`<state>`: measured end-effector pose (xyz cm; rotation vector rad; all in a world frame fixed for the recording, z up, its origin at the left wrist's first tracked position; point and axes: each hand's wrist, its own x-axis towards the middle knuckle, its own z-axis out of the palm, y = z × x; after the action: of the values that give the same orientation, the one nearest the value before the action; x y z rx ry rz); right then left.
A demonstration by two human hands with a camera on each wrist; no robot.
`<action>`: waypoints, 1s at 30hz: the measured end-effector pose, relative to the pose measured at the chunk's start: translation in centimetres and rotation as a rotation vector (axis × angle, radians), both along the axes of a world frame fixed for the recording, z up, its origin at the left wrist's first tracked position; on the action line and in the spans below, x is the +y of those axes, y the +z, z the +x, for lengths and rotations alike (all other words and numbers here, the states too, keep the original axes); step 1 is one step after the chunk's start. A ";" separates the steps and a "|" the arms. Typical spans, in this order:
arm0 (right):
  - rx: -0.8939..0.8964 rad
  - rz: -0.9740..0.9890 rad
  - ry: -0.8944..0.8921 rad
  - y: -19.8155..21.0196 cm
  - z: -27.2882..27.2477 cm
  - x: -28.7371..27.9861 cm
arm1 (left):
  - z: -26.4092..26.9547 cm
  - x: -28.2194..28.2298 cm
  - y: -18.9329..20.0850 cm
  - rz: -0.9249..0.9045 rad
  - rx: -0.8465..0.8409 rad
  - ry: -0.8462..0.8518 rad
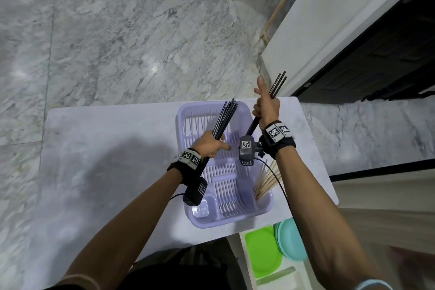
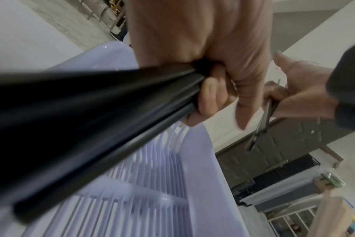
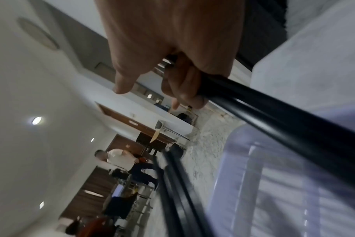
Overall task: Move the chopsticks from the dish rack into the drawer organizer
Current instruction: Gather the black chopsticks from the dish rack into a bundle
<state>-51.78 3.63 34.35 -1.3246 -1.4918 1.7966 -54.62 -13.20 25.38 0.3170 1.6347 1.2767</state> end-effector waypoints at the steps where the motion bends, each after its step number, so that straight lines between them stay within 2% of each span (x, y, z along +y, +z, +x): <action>1: -0.027 0.035 0.003 -0.1 -0.1 0.1 | -0.5 0.0 0.0 -0.011 -0.008 0.009; 7: -0.278 0.099 0.267 -1.9 0.0 -1.8 | -1.6 0.6 0.1 -0.058 0.021 0.040; 10: -0.301 0.043 0.451 -3.3 0.0 -3.2 | -1.3 1.6 0.2 -0.065 0.044 0.022; 12: -0.268 -0.010 0.510 -3.5 0.0 -3.6 | -0.8 2.1 0.2 -0.068 0.053 0.020; 17: -0.282 -0.014 0.536 -3.3 -0.8 -3.6 | 0.2 2.8 0.7 -0.031 0.030 0.060; 21: -0.317 -0.006 0.515 -3.8 -0.8 -3.6 | 0.7 3.0 0.7 -0.027 0.006 0.017; 25: -0.273 -0.058 0.433 -3.9 -0.7 -3.6 | 0.8 3.1 0.6 -0.008 -0.018 -0.003; 30: -0.138 -0.184 0.343 -3.7 -0.5 -3.6 | 0.6 2.9 0.7 -0.025 -0.019 0.060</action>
<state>-52.27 0.07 30.66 -1.3685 -1.7498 2.1366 -54.00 -10.26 26.11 0.2417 1.6537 1.2988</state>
